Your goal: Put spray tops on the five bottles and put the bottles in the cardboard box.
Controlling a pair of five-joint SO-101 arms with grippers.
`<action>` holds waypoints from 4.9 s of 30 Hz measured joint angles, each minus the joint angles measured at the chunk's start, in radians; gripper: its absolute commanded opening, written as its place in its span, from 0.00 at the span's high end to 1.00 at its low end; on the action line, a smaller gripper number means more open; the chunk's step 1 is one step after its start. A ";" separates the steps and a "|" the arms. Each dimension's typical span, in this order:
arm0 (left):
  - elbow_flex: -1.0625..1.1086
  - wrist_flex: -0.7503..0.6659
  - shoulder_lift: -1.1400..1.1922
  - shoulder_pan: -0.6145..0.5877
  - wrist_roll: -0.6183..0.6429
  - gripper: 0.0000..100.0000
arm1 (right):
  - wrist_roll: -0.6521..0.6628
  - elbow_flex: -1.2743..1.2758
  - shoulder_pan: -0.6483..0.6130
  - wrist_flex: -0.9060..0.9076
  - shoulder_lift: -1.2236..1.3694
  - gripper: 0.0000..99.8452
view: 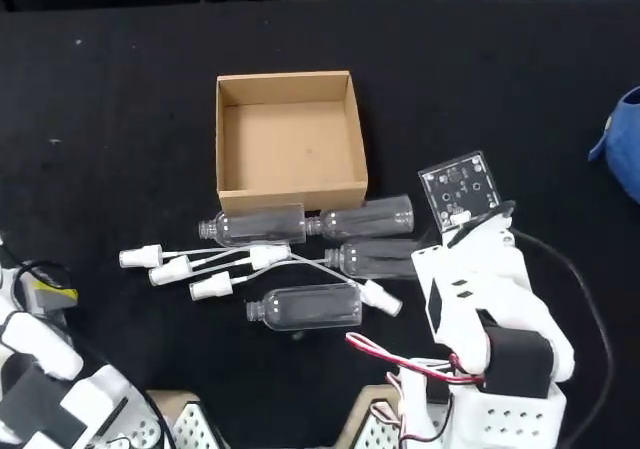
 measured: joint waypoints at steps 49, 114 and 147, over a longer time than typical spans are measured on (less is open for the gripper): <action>0.199 -0.002 -0.451 0.273 0.548 0.97 | 0.097 -0.075 -0.477 0.157 0.351 0.88; -0.361 0.066 0.158 -0.239 0.391 0.97 | 0.196 -0.445 -1.143 -0.517 1.576 0.97; 0.051 0.014 -0.985 0.793 0.683 0.97 | -0.608 -0.988 -0.362 -0.318 0.655 0.99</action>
